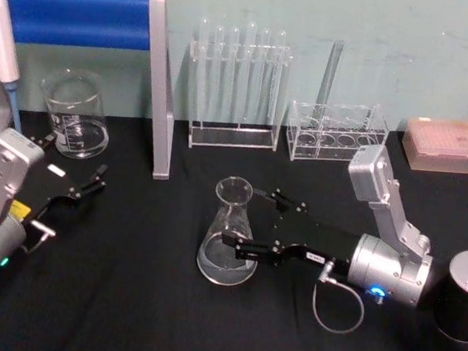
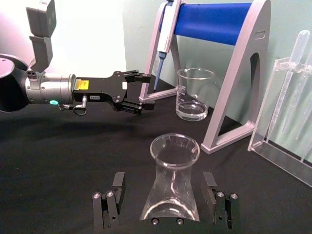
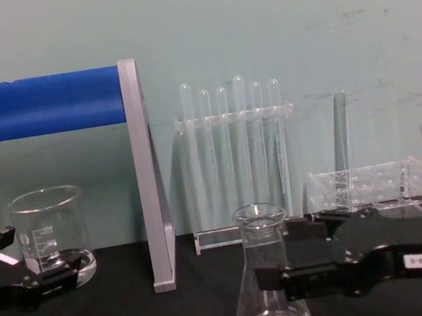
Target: Grasp the erlenmeyer flask with one hand, shake it three times, then place it back.
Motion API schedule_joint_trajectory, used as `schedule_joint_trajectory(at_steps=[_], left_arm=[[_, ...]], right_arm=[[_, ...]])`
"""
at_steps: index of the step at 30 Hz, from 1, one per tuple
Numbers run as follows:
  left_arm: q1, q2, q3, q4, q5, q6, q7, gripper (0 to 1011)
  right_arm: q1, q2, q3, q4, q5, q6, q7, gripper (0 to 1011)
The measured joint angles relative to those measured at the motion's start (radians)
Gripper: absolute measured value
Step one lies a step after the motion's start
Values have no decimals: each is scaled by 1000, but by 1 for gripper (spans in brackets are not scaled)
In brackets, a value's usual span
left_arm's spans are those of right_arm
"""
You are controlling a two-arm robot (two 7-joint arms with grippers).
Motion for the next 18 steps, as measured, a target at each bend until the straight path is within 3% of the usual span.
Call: schedule_joint_trajectory(at_steps=[18], left_arm=[[0,0,0,0,0,0,0,1001]], right_arm=[[51,-48,-21,71,-5,-14,0,1000]])
